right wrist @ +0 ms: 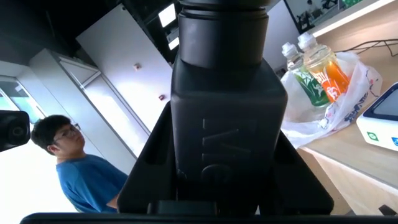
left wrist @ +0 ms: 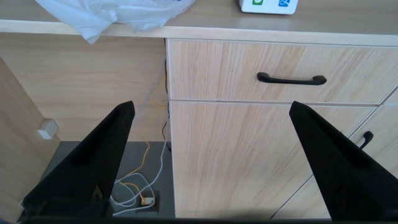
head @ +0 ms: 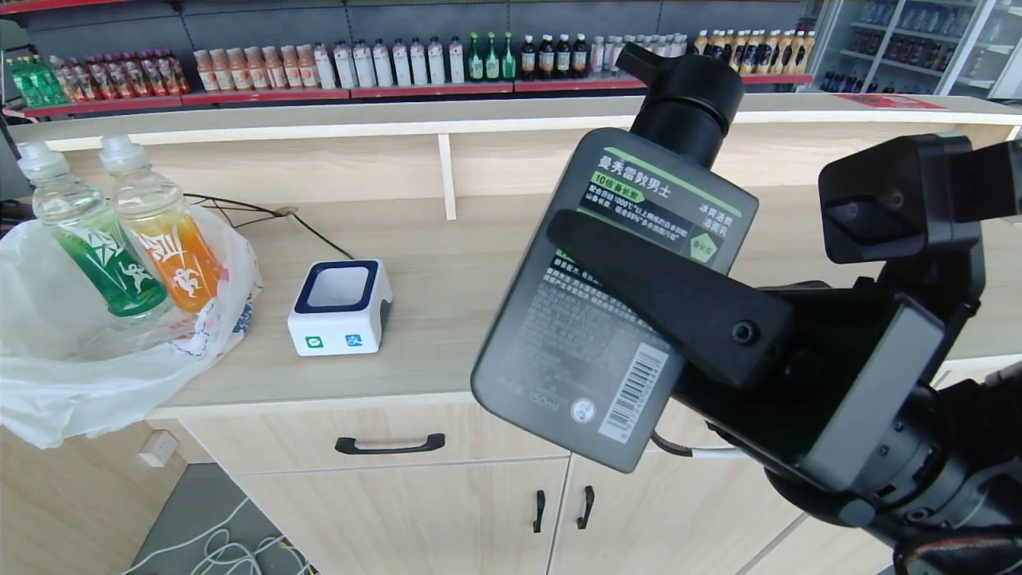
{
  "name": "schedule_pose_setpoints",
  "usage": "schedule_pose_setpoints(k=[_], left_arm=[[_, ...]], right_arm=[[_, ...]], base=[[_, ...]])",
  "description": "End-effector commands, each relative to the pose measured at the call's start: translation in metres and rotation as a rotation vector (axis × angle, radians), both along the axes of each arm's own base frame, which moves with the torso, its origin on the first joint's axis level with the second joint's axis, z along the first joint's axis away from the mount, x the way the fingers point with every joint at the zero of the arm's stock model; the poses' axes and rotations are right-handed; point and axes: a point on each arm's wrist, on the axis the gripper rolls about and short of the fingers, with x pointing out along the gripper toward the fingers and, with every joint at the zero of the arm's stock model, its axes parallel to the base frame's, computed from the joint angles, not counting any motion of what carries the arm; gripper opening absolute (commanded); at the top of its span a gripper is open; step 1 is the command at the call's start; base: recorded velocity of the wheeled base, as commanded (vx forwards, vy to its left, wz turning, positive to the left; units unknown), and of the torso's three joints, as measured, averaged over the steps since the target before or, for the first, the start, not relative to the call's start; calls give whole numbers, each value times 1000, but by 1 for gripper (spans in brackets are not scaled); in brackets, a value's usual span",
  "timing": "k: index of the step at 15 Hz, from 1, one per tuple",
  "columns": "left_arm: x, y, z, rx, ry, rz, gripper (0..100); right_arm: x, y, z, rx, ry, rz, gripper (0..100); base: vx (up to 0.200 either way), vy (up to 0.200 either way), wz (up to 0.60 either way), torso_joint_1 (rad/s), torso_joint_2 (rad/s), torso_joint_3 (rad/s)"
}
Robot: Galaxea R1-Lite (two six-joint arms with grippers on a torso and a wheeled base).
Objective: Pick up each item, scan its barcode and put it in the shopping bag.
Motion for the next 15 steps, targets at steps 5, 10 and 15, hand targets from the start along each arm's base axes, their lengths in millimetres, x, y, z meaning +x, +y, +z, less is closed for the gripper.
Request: schedule_pose_setpoints(k=[5,10,15], left_arm=[[0,0,0,0,0,0,100],[0,0,0,0,1,0,100],[0,0,0,0,0,0,100]], right_arm=[[0,1,-4,-26,-35,-26,0],[-4,3,-1,-18,-46,-5,0],[-6,3,-4,-35,-69,-14,0]], base=[[0,0,0,0,0,0],[0,0,0,0,0,0],[0,0,0,0,0,0]])
